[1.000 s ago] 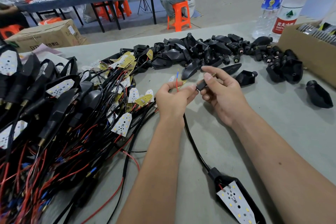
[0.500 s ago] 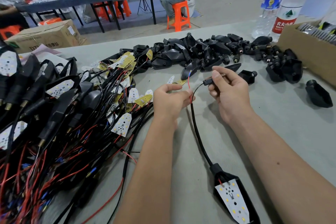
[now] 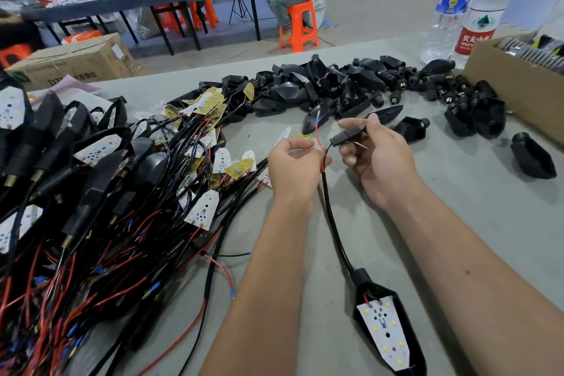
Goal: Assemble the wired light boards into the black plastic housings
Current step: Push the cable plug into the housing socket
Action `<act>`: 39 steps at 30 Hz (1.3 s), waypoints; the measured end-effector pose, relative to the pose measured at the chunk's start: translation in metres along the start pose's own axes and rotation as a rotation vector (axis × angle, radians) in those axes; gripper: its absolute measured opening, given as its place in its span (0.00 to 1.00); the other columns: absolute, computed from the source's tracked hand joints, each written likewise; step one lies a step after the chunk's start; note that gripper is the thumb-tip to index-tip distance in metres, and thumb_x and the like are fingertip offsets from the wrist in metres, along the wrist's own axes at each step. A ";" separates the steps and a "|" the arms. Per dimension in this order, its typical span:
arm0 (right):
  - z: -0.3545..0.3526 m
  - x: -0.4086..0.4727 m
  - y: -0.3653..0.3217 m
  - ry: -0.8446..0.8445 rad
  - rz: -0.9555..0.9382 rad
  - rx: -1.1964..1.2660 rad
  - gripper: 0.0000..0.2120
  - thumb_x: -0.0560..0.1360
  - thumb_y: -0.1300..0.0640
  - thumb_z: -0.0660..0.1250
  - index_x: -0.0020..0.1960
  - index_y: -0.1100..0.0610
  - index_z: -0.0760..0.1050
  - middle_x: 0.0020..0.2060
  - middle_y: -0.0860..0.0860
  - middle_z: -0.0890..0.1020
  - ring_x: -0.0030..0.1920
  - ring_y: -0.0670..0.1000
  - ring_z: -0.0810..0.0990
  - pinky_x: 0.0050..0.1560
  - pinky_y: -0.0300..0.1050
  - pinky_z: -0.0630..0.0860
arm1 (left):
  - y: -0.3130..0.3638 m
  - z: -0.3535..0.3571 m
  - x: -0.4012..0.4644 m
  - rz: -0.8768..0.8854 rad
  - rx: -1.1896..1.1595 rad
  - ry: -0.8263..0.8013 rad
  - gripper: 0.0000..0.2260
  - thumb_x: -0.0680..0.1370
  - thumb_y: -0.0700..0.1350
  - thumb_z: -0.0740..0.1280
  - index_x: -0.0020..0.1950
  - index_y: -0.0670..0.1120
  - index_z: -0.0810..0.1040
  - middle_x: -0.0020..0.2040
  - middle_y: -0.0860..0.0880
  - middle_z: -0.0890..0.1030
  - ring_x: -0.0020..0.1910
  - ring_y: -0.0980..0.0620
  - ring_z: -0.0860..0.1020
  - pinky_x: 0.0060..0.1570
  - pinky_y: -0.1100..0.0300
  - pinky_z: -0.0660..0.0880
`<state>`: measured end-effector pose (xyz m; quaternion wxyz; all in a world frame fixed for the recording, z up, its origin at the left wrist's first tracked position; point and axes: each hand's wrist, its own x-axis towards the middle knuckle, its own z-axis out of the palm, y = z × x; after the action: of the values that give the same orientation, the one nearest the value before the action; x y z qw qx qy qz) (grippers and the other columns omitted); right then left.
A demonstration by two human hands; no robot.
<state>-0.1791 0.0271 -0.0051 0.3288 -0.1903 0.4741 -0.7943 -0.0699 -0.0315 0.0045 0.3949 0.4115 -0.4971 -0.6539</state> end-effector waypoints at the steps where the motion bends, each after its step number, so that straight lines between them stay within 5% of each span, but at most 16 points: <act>1: -0.001 0.000 0.001 0.028 -0.024 -0.005 0.22 0.88 0.51 0.55 0.50 0.62 0.83 0.38 0.57 0.83 0.30 0.49 0.76 0.28 0.39 0.69 | 0.003 -0.002 0.000 -0.013 0.002 -0.033 0.07 0.78 0.31 0.69 0.51 0.41 0.76 0.45 0.43 0.82 0.34 0.50 0.84 0.50 0.53 0.83; 5: -0.004 0.002 0.002 0.134 -0.117 -0.050 0.19 0.87 0.54 0.58 0.47 0.59 0.84 0.40 0.57 0.80 0.30 0.49 0.74 0.27 0.39 0.67 | 0.011 -0.012 0.002 -0.053 0.034 -0.101 0.06 0.79 0.30 0.66 0.53 0.40 0.75 0.48 0.41 0.80 0.34 0.48 0.82 0.43 0.58 0.83; 12: -0.005 0.000 -0.002 0.145 -0.114 0.000 0.16 0.86 0.53 0.61 0.53 0.58 0.86 0.40 0.53 0.83 0.30 0.49 0.75 0.24 0.40 0.67 | 0.011 -0.013 -0.005 -0.039 0.254 -0.314 0.13 0.76 0.34 0.73 0.59 0.39 0.75 0.48 0.38 0.86 0.36 0.47 0.84 0.47 0.55 0.84; 17: -0.012 0.004 -0.009 0.192 -0.142 -0.099 0.17 0.85 0.51 0.62 0.51 0.57 0.87 0.34 0.52 0.75 0.29 0.47 0.69 0.24 0.39 0.59 | 0.014 -0.017 -0.002 -0.007 0.262 -0.261 0.13 0.74 0.34 0.75 0.56 0.41 0.78 0.45 0.41 0.87 0.31 0.52 0.83 0.38 0.62 0.82; 24: -0.011 0.000 -0.008 -0.041 -0.126 -0.086 0.17 0.86 0.53 0.61 0.54 0.60 0.86 0.32 0.52 0.75 0.29 0.48 0.70 0.25 0.39 0.66 | 0.009 -0.012 0.001 0.020 0.139 -0.243 0.16 0.76 0.47 0.76 0.60 0.47 0.75 0.44 0.49 0.88 0.32 0.55 0.79 0.36 0.60 0.75; 30: -0.009 0.000 -0.008 -0.002 -0.141 -0.127 0.19 0.87 0.52 0.58 0.51 0.61 0.83 0.35 0.55 0.83 0.27 0.51 0.78 0.24 0.39 0.71 | 0.007 -0.012 0.002 0.012 0.053 -0.184 0.13 0.73 0.38 0.78 0.54 0.42 0.80 0.34 0.51 0.83 0.29 0.57 0.79 0.32 0.65 0.76; 39: -0.005 0.002 -0.005 0.153 -0.133 0.053 0.20 0.87 0.48 0.55 0.46 0.59 0.76 0.34 0.56 0.84 0.25 0.49 0.76 0.24 0.39 0.68 | 0.007 -0.015 0.002 -0.048 -0.029 -0.242 0.09 0.74 0.34 0.76 0.51 0.39 0.80 0.35 0.47 0.86 0.32 0.51 0.84 0.40 0.61 0.83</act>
<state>-0.1852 0.0301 -0.0028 0.2433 -0.1515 0.4629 -0.8388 -0.0563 -0.0392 0.0085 0.3221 0.3358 -0.5217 -0.7151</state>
